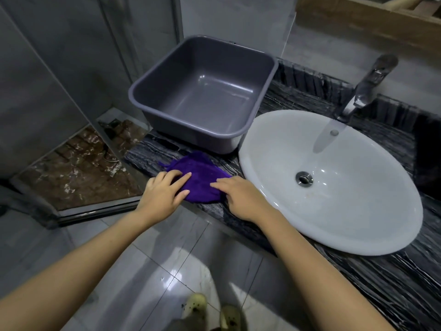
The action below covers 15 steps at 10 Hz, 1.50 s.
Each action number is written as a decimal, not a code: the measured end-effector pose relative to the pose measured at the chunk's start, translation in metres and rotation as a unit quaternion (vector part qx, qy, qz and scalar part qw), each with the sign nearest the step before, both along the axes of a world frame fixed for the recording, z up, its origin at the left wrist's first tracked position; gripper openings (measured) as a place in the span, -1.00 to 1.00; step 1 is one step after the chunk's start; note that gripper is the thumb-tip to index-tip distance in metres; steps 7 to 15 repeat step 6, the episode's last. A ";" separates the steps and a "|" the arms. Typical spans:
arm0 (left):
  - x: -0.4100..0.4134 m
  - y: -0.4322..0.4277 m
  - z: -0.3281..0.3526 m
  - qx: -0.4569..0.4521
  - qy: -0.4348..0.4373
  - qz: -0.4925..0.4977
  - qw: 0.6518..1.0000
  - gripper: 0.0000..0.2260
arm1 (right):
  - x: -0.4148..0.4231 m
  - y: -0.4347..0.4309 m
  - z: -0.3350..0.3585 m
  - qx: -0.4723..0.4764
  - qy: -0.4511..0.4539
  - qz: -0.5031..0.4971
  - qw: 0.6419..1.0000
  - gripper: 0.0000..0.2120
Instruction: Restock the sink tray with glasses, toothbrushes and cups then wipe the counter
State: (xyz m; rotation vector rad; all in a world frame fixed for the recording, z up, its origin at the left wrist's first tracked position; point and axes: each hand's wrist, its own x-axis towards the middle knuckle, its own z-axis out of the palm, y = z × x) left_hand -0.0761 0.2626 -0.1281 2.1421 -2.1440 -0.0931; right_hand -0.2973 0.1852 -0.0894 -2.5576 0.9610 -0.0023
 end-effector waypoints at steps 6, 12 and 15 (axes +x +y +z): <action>-0.038 -0.031 0.124 0.402 0.008 0.061 0.914 -0.50 | 0.025 -0.023 0.082 0.236 0.293 0.003 0.926 -0.23; -0.038 -0.031 0.124 0.402 0.008 0.061 0.914 -0.50 | 0.025 -0.023 0.082 0.236 0.293 0.003 0.926 -0.23; -0.038 -0.031 0.124 0.402 0.008 0.061 0.914 -0.50 | 0.025 -0.023 0.082 0.236 0.293 0.003 0.926 -0.23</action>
